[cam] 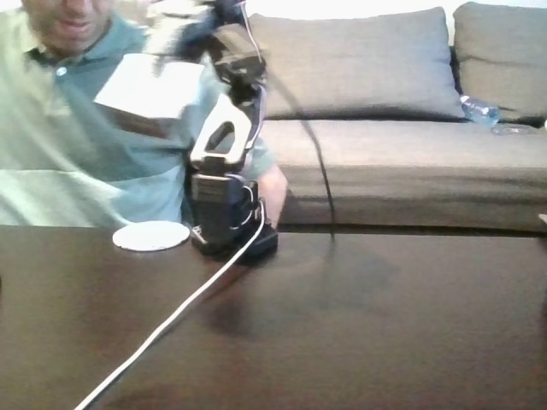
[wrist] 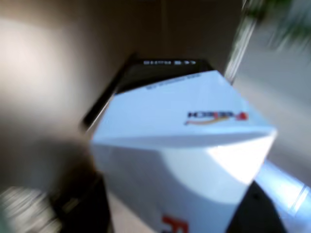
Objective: Grasp a servo box and put it on the zirlivani.
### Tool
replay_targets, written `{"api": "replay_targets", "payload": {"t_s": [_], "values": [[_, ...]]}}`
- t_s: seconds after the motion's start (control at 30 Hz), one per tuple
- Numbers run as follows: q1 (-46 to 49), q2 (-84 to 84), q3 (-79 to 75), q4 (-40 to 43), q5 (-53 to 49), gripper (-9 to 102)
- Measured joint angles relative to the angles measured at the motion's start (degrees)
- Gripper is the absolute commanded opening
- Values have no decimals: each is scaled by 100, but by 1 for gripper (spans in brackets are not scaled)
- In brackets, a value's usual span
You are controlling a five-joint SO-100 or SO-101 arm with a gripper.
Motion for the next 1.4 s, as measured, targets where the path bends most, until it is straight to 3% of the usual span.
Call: {"api": "replay_targets", "payload": {"t_s": [0.3,0.43,0.7,1.4], "values": [[3507,1433,2689,0,-1380,10],[4641,1485,3630,-483,-1547,10],[4887,1433,6073,-1942,-1635,10],[5616,1512,6082,-1881,-2461,11]]}}
